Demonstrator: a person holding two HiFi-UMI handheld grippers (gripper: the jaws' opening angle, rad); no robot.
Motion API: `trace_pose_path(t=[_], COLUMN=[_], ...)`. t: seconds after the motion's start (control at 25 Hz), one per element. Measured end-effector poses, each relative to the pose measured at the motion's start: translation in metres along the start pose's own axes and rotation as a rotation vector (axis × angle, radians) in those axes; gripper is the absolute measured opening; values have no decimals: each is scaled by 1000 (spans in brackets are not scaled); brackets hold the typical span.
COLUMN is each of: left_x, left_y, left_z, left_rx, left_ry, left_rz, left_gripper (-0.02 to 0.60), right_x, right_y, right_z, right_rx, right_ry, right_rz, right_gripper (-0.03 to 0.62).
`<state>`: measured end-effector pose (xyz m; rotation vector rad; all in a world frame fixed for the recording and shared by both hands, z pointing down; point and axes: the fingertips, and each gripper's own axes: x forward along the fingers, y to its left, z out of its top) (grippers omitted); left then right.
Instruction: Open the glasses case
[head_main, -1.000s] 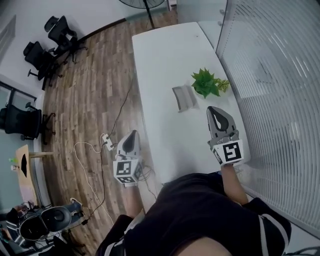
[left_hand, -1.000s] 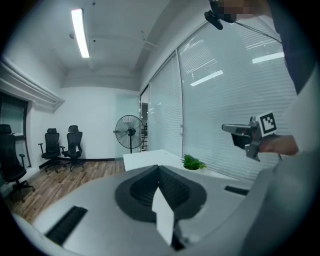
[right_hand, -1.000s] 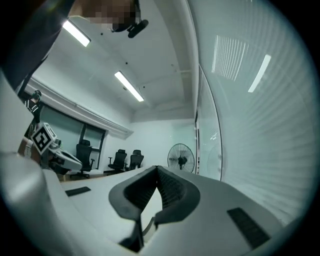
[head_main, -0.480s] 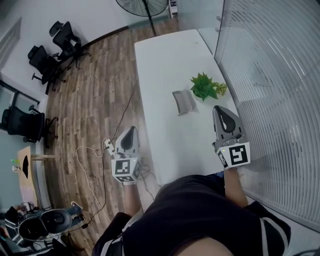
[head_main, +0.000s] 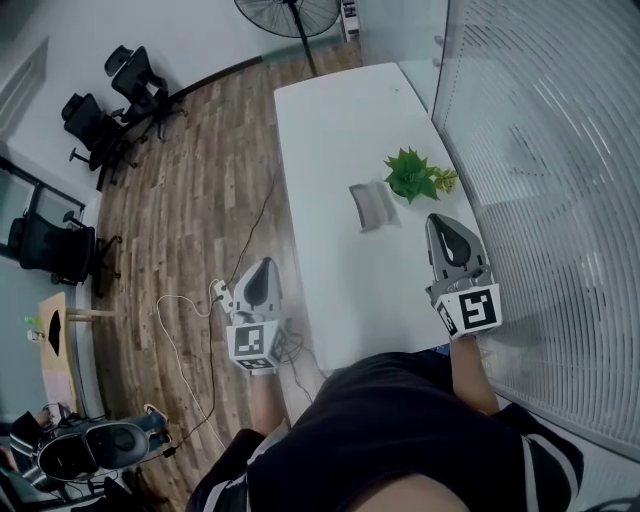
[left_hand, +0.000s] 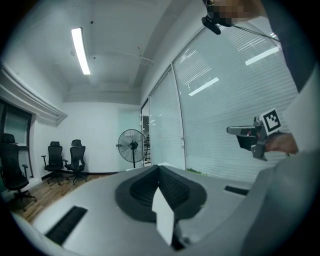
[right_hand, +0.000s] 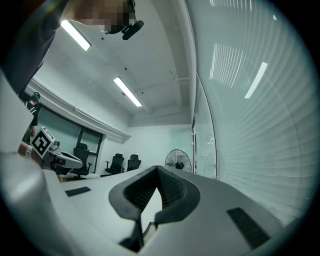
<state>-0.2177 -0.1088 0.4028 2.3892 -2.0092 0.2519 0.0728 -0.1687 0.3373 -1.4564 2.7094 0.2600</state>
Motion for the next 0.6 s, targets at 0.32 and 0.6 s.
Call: trace_pose_path(t=[0.32,0.6], left_x=[-8,-16], left_y=[-4,-10], left_z=[-16,-15], left_rx=[-5,8], left_ry=[33,43], left_rz=[-2,-20], left_gripper=[-3,-3], right_x=[-2,-10], right_y=[3,0], right_z=[-4,-3], right_rx=[4,15], right_ry=[2,12], right_rz=[5,-13], right_gripper=[15,16])
